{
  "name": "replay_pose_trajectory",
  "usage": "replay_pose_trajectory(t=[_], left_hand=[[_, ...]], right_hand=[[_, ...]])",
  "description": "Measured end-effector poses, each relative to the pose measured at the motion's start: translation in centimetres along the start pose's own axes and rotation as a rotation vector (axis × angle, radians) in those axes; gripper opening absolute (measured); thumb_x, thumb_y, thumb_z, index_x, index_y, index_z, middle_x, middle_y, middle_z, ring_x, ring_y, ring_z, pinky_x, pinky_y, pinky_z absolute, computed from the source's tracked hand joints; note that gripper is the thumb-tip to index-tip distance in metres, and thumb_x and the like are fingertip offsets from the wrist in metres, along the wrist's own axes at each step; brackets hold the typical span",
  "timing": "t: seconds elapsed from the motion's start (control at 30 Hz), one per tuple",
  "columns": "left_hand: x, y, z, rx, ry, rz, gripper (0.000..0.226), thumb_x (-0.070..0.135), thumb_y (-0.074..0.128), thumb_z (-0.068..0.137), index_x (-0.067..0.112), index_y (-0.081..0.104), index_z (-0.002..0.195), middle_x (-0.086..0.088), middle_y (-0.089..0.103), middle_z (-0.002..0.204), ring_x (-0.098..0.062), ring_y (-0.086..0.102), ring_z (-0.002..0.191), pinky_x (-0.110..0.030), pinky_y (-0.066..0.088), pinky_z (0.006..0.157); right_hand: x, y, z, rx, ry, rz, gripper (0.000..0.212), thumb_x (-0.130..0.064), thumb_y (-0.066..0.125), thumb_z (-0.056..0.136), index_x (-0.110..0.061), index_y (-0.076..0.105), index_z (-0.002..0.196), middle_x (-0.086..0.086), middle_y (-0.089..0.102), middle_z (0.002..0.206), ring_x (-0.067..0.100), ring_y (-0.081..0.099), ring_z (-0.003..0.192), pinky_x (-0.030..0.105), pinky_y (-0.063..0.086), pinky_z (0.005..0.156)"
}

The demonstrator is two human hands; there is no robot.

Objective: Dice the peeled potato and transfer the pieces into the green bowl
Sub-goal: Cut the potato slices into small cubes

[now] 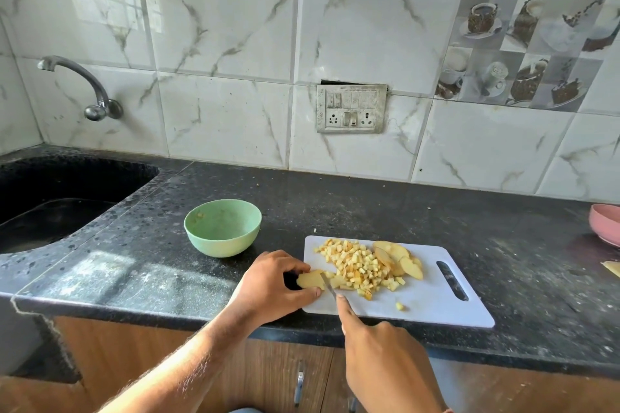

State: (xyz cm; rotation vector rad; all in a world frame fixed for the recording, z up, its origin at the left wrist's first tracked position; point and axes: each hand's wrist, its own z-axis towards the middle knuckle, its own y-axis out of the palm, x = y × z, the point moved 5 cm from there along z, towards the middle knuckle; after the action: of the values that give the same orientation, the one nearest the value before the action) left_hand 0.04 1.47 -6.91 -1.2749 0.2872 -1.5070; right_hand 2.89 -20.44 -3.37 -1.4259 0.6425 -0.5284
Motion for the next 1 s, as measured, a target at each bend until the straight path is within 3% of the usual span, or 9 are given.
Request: replay_pose_trajectory(t=[0.07, 0.2, 0.3, 0.4, 0.57, 0.67, 0.83, 1.0], left_hand=[[0.2, 0.0, -0.1, 0.017, 0.018, 0.016, 0.051, 0.071, 0.075, 0.073, 0.038, 0.077, 0.112, 0.028, 0.063, 0.1, 0.003, 0.057, 0.1, -0.01, 0.044, 0.085], [0.3, 0.0, -0.2, 0.024, 0.031, 0.028, 0.048, 0.071, 0.074, 0.074, 0.04, 0.077, 0.11, 0.029, 0.063, 0.097, 0.005, 0.056, 0.097, -0.01, 0.043, 0.081], [0.0, 0.0, 0.0, 0.02, 0.027, 0.02, 0.05, 0.073, 0.073, 0.073, 0.039, 0.078, 0.11, 0.029, 0.064, 0.096, 0.004, 0.057, 0.097, -0.012, 0.043, 0.083], [-0.1, 0.1, 0.1, 0.015, 0.029, 0.021, 0.052, 0.076, 0.071, 0.073, 0.04, 0.077, 0.11, 0.03, 0.064, 0.097, 0.003, 0.057, 0.098, -0.016, 0.046, 0.086], [-0.4, 0.2, 0.1, 0.015, 0.015, 0.02, 0.056, 0.079, 0.069, 0.072, 0.041, 0.076, 0.113, 0.031, 0.065, 0.1, 0.004, 0.055, 0.103, -0.017, 0.047, 0.089], [-0.5, 0.3, 0.1, 0.012, 0.01, 0.015, 0.059, 0.082, 0.067, 0.07, 0.042, 0.076, 0.113, 0.031, 0.064, 0.099, 0.003, 0.055, 0.103, -0.017, 0.048, 0.089], [-0.7, 0.3, 0.2, 0.028, 0.02, 0.009, 0.055, 0.078, 0.07, 0.069, 0.042, 0.077, 0.111, 0.031, 0.065, 0.097, 0.006, 0.055, 0.102, -0.018, 0.048, 0.089], [-0.6, 0.3, 0.3, 0.013, 0.013, 0.006, 0.054, 0.074, 0.07, 0.069, 0.042, 0.077, 0.111, 0.031, 0.066, 0.097, 0.005, 0.056, 0.102, -0.018, 0.049, 0.089]], right_hand=[[0.0, -0.1, 0.3, 0.041, -0.015, 0.008, 0.067, -0.026, 0.036, 0.106, -0.037, 0.003, 0.164, 0.003, 0.067, 0.094, 0.021, 0.066, 0.081, 0.031, 0.048, 0.066], [0.2, -0.2, 1.0, 0.078, -0.014, 0.036, 0.064, -0.023, 0.035, 0.107, -0.033, 0.009, 0.165, -0.001, 0.058, 0.082, 0.017, 0.061, 0.071, 0.03, 0.051, 0.06], [-0.3, -0.4, 0.9, 0.102, -0.023, 0.043, 0.063, -0.024, 0.033, 0.107, -0.034, 0.009, 0.165, -0.002, 0.052, 0.08, 0.017, 0.051, 0.064, 0.029, 0.042, 0.054], [0.0, -0.3, 1.3, 0.098, -0.016, 0.04, 0.063, -0.024, 0.032, 0.108, -0.034, 0.007, 0.165, -0.002, 0.053, 0.08, 0.02, 0.056, 0.069, 0.034, 0.048, 0.061], [-0.6, 0.2, 1.3, 0.062, -0.007, 0.022, 0.069, -0.022, 0.033, 0.105, -0.035, 0.002, 0.164, 0.001, 0.054, 0.078, 0.021, 0.052, 0.066, 0.035, 0.045, 0.058], [0.0, 0.4, 1.8, 0.063, 0.034, 0.035, 0.068, -0.022, 0.033, 0.105, -0.034, 0.003, 0.165, 0.0, 0.052, 0.076, 0.019, 0.047, 0.061, 0.031, 0.034, 0.05], [-0.8, 0.7, 1.8, 0.053, 0.028, 0.048, 0.066, -0.029, 0.033, 0.107, -0.041, 0.002, 0.164, 0.002, 0.064, 0.092, 0.02, 0.05, 0.074, 0.033, 0.048, 0.07], [-0.3, 0.7, 2.3, 0.038, 0.051, 0.042, 0.067, -0.025, 0.033, 0.107, -0.037, 0.0, 0.164, -0.001, 0.056, 0.08, 0.021, 0.052, 0.07, 0.033, 0.044, 0.064]])
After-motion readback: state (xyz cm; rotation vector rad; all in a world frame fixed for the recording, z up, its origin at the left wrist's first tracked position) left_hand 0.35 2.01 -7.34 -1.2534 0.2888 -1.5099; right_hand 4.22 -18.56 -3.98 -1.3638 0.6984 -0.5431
